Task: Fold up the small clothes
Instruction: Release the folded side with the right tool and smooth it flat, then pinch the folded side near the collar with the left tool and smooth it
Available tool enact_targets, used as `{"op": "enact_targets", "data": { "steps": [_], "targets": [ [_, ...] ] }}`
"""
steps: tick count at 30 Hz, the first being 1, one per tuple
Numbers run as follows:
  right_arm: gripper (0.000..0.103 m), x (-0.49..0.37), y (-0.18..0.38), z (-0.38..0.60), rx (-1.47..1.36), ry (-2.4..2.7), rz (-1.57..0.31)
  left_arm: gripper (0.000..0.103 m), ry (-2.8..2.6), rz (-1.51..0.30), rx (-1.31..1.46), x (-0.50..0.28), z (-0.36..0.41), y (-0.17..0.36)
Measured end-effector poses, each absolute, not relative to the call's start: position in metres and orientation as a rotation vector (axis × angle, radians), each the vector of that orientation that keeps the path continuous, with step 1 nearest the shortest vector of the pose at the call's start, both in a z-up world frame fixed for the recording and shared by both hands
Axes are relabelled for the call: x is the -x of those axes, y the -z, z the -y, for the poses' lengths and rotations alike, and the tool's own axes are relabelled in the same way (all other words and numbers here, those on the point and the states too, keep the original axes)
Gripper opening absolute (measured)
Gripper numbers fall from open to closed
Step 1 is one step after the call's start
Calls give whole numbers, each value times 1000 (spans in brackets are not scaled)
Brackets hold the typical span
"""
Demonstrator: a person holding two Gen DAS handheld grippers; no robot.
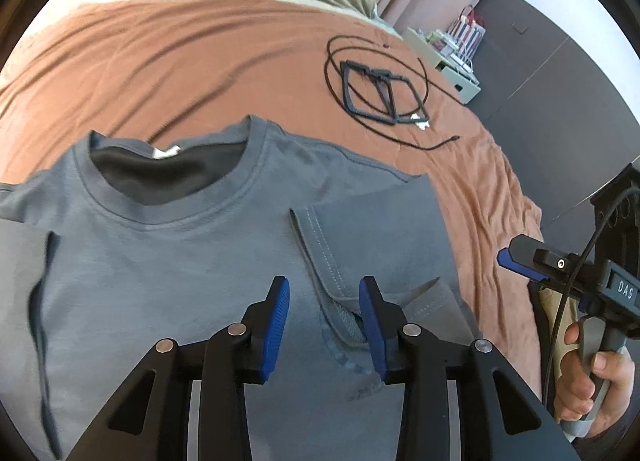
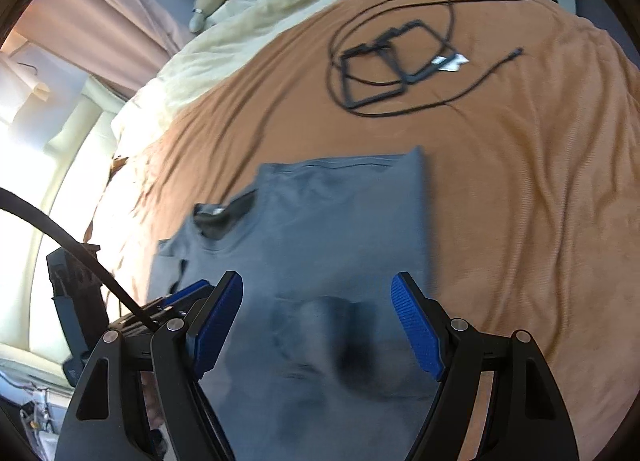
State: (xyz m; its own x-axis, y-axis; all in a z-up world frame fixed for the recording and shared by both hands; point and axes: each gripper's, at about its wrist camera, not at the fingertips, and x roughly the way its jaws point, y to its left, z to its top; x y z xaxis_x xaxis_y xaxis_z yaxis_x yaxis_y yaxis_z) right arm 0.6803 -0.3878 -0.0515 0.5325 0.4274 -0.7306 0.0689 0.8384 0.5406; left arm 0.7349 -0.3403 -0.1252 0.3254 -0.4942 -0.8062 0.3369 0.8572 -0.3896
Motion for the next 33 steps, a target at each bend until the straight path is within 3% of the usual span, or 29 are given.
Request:
{"op": "enact_targets", "data": {
  "steps": [3,6,18,20,21,22,25,33],
  "targets": [
    [75,-681,65,395,-550,-203,-998,38,540,-1132,146,-742,350,138],
    [56,-679,80,394,-518,-199,-1018,38,533,-1140,130,-749,357,149],
    [54,-682,109,391,-446,-161,-1063,38,468,-1101,33,-786,379,170],
    [49,-685,111,389,-425,-150,-1073,38,460,-1090,9,-789,382,172],
    [47,-687,112,387,-413,-142,-1078,33,456,-1082,-13,-789,385,172],
    [47,-689,111,386,-409,-139,-1080,19,454,-1069,-43,-787,388,172],
    [47,-695,110,388,-401,-135,-1073,5,461,-1039,-112,-781,394,168],
    [47,-724,114,387,-386,-96,-1056,4,463,-1029,-122,-771,377,158]
  ]
}}
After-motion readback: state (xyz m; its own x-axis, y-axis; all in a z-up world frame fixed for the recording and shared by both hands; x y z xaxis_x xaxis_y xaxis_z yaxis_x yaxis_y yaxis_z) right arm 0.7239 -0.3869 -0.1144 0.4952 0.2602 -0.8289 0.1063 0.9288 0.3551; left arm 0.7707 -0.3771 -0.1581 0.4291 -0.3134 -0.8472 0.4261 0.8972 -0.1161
